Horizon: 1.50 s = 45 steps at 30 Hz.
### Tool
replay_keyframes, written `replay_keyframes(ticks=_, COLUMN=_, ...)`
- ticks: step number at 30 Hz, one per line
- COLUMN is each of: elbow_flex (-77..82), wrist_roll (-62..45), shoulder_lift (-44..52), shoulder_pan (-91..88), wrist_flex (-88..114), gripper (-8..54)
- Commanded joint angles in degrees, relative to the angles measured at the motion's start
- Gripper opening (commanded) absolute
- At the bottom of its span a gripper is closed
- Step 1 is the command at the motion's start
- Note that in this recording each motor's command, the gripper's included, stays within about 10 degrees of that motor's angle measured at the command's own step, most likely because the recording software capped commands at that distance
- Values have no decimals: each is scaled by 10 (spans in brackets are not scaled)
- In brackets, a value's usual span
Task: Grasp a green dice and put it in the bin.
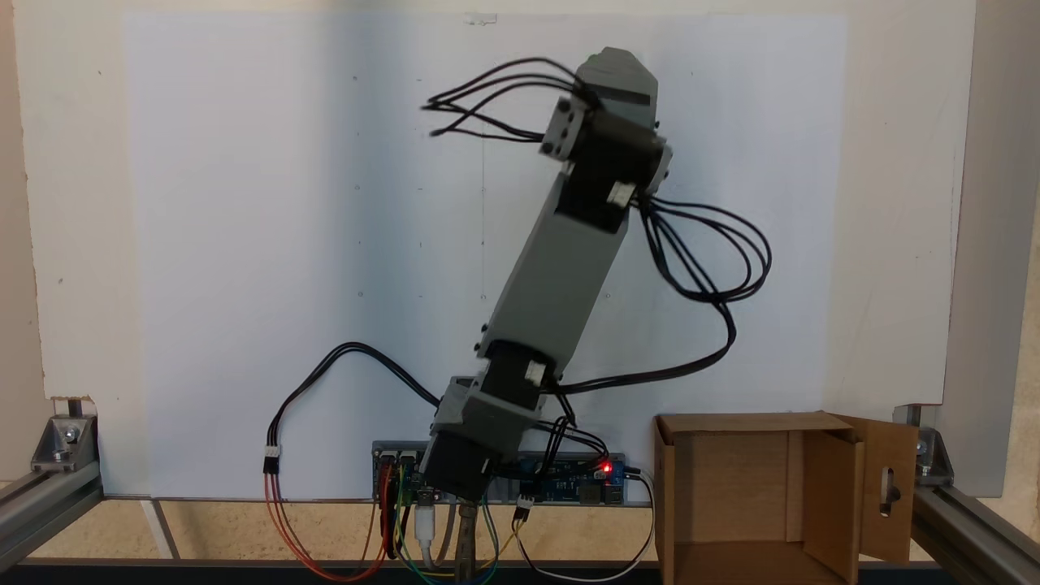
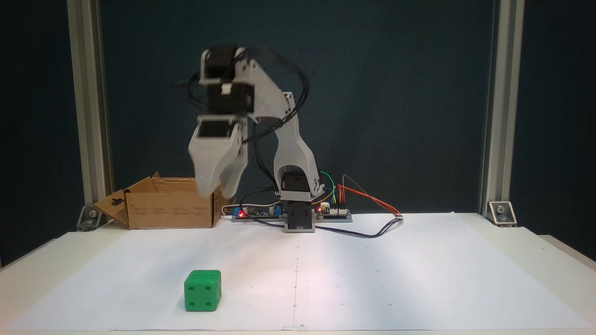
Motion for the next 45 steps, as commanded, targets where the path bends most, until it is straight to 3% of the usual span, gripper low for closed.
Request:
replay_keyframes(ticks=1, elbow_flex=-51, wrist_roll=-47, shoulder_lift=-15, shoulder_pan=8, wrist_flex=100, gripper=442)
replay_keyframes(ticks=9, elbow_flex=-63, wrist_roll=-105, shoulder_lift=-61, shoulder_pan=18, wrist_flex=98, gripper=452)
replay_keyframes(ticks=19, elbow_flex=-142, wrist_roll=-105, shoulder_lift=-86, shoulder_pan=-3, wrist_flex=92, gripper=452)
replay_keyframes(ticks=45, elbow_flex=-143, wrist_roll=-104, shoulder_lift=-171, shoulder_pan=-10, wrist_flex=7, gripper=451)
